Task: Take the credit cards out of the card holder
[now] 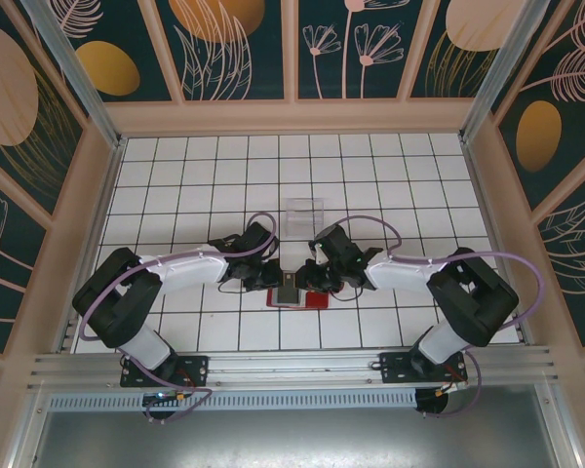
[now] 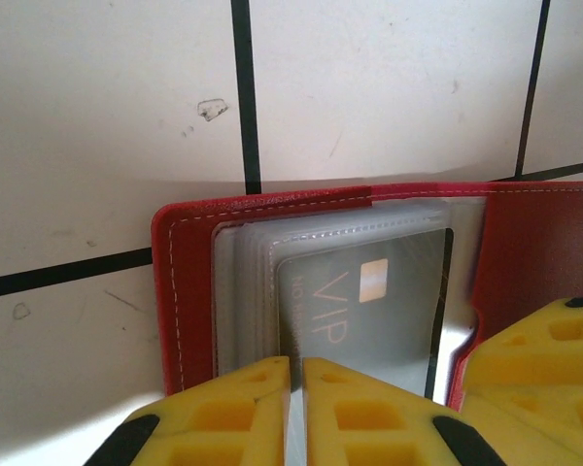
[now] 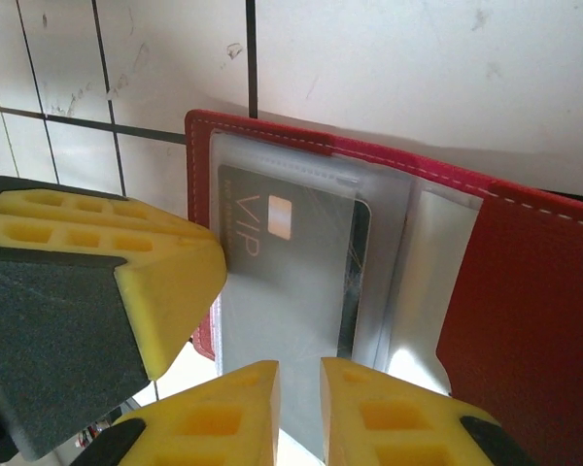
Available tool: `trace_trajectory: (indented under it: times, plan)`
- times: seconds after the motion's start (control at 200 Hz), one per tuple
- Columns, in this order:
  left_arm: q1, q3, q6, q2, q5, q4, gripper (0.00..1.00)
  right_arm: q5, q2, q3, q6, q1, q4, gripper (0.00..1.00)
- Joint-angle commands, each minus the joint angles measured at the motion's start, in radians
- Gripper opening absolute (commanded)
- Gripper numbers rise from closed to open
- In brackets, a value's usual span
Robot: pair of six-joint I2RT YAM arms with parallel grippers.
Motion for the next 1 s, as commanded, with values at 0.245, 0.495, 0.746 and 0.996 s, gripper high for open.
trace_trajectory:
  times: [0.245, 0.495, 0.746, 0.996]
  plan:
    - [0.005, -0.027, -0.012, 0.008, 0.001, 0.013, 0.13, -0.012, 0.043, 0.012, 0.013, 0.004, 0.024, 0.21]
    - [0.005, -0.039, -0.015, 0.003, 0.014, 0.03, 0.13, -0.014, 0.058, 0.022, 0.02, 0.013, 0.029, 0.21]
    - [0.005, -0.044, -0.016, -0.001, 0.015, 0.031, 0.13, -0.009, 0.054, 0.031, 0.034, 0.024, 0.028, 0.21]
    - [0.005, -0.049, -0.016, -0.003, 0.011, 0.029, 0.13, 0.054, 0.013, 0.07, 0.037, 0.048, -0.048, 0.16]
